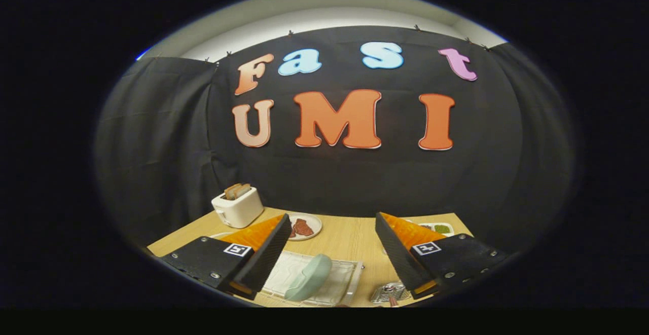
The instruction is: Take the plate from the dish rack, then take the spoon from the basket and place it into the plate.
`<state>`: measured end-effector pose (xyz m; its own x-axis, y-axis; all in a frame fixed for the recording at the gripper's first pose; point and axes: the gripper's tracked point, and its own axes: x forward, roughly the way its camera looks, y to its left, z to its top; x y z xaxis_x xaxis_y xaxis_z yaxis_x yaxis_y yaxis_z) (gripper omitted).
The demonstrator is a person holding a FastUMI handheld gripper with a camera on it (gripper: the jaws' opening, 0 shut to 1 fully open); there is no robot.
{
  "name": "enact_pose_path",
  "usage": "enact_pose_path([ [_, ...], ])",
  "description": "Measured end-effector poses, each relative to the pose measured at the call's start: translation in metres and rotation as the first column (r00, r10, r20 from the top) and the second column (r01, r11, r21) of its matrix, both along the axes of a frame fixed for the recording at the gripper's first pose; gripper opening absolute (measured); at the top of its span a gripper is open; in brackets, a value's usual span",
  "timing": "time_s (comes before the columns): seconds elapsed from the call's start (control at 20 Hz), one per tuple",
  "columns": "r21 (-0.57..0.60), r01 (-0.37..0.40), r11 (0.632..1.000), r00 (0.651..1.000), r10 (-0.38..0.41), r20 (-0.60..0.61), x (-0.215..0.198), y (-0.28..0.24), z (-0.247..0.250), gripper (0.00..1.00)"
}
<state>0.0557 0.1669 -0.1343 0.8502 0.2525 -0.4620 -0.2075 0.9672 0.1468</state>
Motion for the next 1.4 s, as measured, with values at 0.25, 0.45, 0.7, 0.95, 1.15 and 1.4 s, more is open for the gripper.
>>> enact_pose_path([
  [0.25,-0.038,-0.004,0.999,0.977,-0.004,-0.213,0.0,0.005,-0.053,0.99],
  [0.45,-0.064,-0.035,0.997,0.933,0.01,-0.36,-0.008,0.009,-0.091,0.99],
  [0.7,-0.082,-0.09,0.993,0.891,0.043,-0.452,-0.014,0.021,-0.116,0.97],
  [0.95,-0.094,-0.153,0.984,0.811,0.071,-0.58,-0.033,0.034,-0.151,0.89],
  [1.15,-0.126,-0.199,0.972,0.776,0.078,-0.626,-0.042,0.04,-0.169,0.76],
  [1.4,-0.174,-0.235,0.956,0.728,0.054,-0.684,-0.059,0.043,-0.187,0.5],
])
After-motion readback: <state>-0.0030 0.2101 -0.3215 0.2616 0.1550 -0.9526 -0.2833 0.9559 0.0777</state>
